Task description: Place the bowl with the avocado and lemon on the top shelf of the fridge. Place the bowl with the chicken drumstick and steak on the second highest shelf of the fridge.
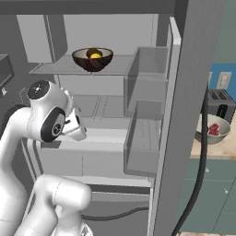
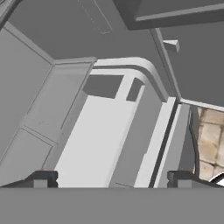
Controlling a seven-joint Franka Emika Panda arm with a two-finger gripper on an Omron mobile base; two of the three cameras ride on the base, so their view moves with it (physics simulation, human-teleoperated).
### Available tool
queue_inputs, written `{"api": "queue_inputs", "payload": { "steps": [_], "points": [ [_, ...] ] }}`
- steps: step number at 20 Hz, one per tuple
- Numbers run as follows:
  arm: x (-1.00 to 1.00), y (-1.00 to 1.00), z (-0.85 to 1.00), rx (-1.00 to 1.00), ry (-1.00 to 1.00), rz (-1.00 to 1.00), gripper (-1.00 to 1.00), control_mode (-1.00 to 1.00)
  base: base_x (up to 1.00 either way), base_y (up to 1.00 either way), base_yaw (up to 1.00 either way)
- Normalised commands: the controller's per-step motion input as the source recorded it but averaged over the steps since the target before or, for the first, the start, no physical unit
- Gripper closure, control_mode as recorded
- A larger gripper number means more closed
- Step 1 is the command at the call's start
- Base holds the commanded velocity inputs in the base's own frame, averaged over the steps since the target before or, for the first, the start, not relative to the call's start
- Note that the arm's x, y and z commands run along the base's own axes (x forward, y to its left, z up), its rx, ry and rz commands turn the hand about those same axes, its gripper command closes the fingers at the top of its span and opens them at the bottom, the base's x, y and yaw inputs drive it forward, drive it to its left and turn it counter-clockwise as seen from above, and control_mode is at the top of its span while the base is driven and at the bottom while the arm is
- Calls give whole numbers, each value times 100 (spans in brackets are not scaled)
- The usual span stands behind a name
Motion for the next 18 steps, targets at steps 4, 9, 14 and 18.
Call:
{"api": "queue_inputs", "payload": {
  "steps": [4, 9, 14, 18],
  "points": [
    [0, 0, 0, 0, 0, 0, -100, 100, -92, -8, 0],
    [0, 0, 0, 0, 0, 0, -100, 100, -100, -13, 0],
    [0, 0, 0, 0, 0, 0, -100, 100, -100, -28, 0],
    [0, 0, 0, 0, 0, 0, -100, 100, -67, -91, -11]
  ]
}}
